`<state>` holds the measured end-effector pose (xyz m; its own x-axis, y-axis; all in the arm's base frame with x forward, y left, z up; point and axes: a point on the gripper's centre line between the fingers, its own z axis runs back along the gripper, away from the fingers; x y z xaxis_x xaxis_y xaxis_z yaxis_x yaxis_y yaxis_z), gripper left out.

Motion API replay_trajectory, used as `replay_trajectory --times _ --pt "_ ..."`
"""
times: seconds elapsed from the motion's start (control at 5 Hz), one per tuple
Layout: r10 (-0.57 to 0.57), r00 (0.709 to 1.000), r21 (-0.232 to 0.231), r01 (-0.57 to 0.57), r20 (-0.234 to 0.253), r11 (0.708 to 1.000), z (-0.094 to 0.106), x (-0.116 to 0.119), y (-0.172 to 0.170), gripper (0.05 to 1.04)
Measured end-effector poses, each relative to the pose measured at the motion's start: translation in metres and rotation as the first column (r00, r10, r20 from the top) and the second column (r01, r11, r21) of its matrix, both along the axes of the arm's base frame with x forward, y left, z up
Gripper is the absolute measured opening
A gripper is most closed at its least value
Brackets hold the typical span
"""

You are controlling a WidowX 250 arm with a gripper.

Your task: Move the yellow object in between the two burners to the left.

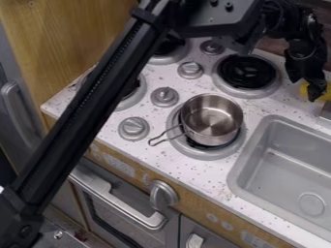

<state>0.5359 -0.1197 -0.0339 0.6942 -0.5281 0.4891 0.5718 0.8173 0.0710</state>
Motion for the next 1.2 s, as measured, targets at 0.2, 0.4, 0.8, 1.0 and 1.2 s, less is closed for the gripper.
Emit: replay_trajectory --times 0.2,0.4,0.8,1.0,1.2 --pt "-0.011 1.0 -0.002 0.011 0.01 1.0 -0.002 0.007 -0.004 0.997" --pt "-0.021 1.0 -0.001 0.021 -0.013 1.0 -0.012 0.007 -0.007 0.997" --pt "-0.008 0.999 0.003 0.008 -0.04 1.0 -0.022 -0.001 -0.008 0.672" --pt "0.001 0.999 0.019 -0.001 -0.039 1.0 -0.021 -0.004 -0.007 0.505" --pt "0.027 0.999 0.035 -0.025 -0.048 0.999 -0.02 -0.012 0.006 0.502"
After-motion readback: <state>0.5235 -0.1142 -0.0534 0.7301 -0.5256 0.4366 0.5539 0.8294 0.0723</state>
